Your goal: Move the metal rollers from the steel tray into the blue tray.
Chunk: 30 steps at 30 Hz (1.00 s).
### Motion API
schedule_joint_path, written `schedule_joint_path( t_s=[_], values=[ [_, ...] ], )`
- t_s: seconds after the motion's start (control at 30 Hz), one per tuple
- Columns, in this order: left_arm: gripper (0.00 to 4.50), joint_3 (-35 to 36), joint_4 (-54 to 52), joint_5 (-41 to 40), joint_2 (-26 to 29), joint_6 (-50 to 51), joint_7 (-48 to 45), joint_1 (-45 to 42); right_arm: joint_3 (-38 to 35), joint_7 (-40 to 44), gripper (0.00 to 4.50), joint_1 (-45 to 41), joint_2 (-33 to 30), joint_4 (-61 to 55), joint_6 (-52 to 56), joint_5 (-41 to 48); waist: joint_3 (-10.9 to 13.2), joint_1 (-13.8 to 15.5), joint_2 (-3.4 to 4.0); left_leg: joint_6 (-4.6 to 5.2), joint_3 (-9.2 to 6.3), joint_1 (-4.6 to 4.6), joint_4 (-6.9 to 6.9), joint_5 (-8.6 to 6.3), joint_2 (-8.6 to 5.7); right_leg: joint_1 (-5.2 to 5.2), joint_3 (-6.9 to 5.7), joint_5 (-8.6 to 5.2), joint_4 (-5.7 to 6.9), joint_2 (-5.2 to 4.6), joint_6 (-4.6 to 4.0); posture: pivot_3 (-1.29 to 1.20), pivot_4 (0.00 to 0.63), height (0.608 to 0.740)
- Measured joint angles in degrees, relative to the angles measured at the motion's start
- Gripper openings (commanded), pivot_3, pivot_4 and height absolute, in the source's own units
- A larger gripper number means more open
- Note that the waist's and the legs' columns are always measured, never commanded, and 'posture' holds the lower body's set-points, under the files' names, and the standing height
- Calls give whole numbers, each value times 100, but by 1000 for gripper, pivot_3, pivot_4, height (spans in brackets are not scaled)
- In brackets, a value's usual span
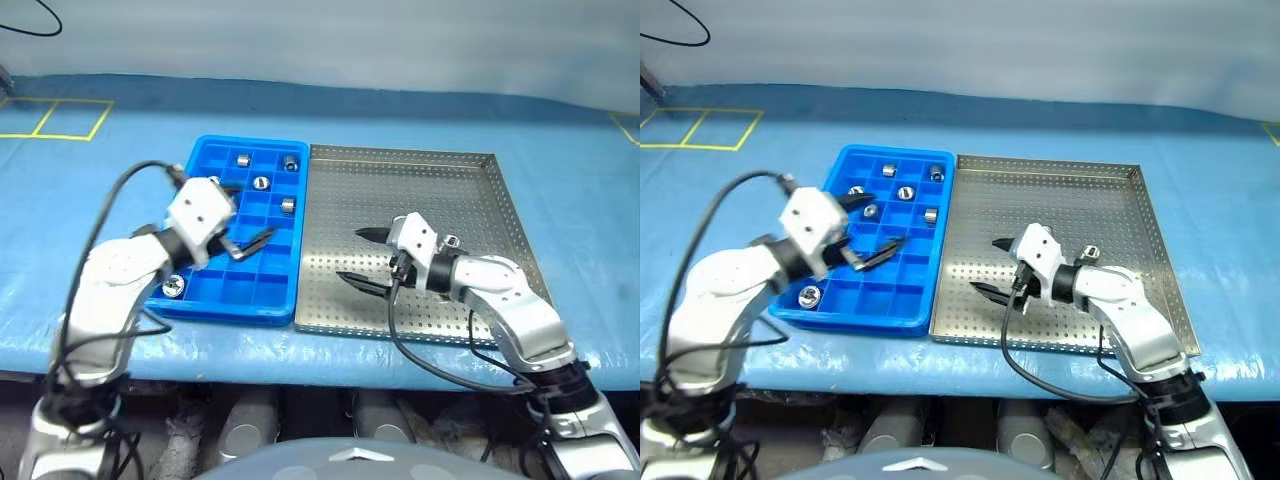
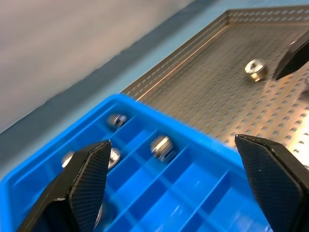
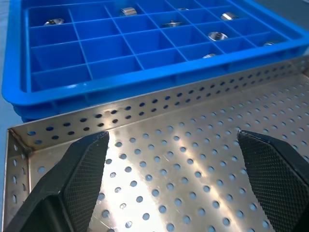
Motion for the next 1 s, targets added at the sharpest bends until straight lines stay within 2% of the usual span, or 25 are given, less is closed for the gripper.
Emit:
schedule_joint_path(
  t_s=[0.2, 0.4, 0.73, 1.0],
  values=[
    [4458, -1231, 1725, 154, -440, -739, -730, -1276, -501, -460, 4500, 740, -376, -527, 241, -205, -1, -290, 2, 15, 19, -3, 1, -8, 0, -3, 13, 1, -4, 3, 4, -310, 150, 740],
    [4458, -1904, 3006, 346, -797, -1362, -1336, -1823, -1149, -708, 4500, 1475, -505, -1007, 454, -180, -1, -747, 2, 25, 35, -2, 4, -13, 2, -5, 33, 3, -6, 8, 18, -384, 150, 740],
    [4458, -2317, 4367, 770, -1387, -1864, -1634, -2183, -1316, -902, 4500, 1760, -502, -1270, 575, -157, 0, -1508, 0, 39, 78, 22, 7, -14, 3, 9, 88, -8, -4, 15, 83, -407, 150, 740],
    [4458, -2356, 5262, 1205, -1578, -2103, -1453, -2271, -1315, -965, 4500, 1752, -502, -1359, 614, -150, 2, -1808, -4, 55, 118, 34, 7, -19, 0, 9, 137, 2, -6, 19, 105, -399, 150, 740]
  ],
)
